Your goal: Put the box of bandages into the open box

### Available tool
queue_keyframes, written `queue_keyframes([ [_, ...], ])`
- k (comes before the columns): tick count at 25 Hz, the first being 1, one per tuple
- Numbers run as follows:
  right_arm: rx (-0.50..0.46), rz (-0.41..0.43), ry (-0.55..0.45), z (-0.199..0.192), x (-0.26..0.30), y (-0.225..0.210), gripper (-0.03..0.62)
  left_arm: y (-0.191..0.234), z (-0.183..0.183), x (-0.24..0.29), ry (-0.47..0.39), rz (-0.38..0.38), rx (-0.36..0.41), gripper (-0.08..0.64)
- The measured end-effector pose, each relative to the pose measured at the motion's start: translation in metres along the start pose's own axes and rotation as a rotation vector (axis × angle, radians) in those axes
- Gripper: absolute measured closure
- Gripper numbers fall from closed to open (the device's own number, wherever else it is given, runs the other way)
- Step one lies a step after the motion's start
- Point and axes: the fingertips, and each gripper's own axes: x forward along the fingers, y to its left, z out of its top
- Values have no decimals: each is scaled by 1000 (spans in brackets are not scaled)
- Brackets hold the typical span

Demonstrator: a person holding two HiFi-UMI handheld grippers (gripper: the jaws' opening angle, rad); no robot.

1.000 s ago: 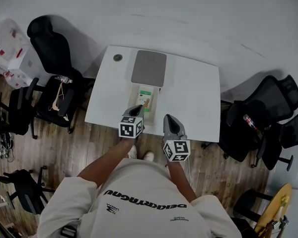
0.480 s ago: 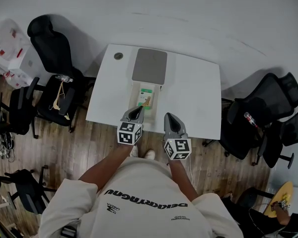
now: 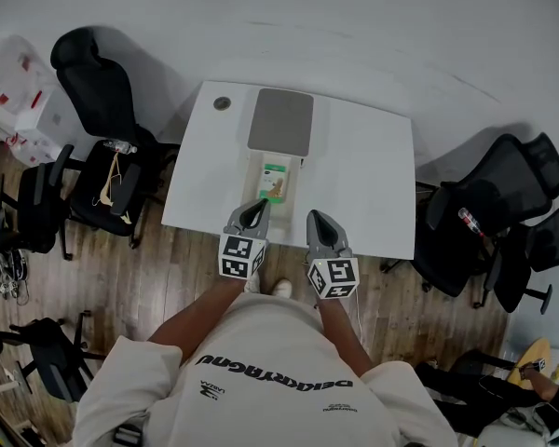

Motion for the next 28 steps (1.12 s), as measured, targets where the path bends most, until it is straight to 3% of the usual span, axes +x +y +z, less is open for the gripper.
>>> queue_keyframes([
  [8, 3, -6, 3, -1, 1, -1, 595, 3, 6, -12, -34, 9, -21, 555],
  [28, 12, -11, -1, 2, 12, -8, 595, 1, 12, -11, -59, 3, 13, 554],
])
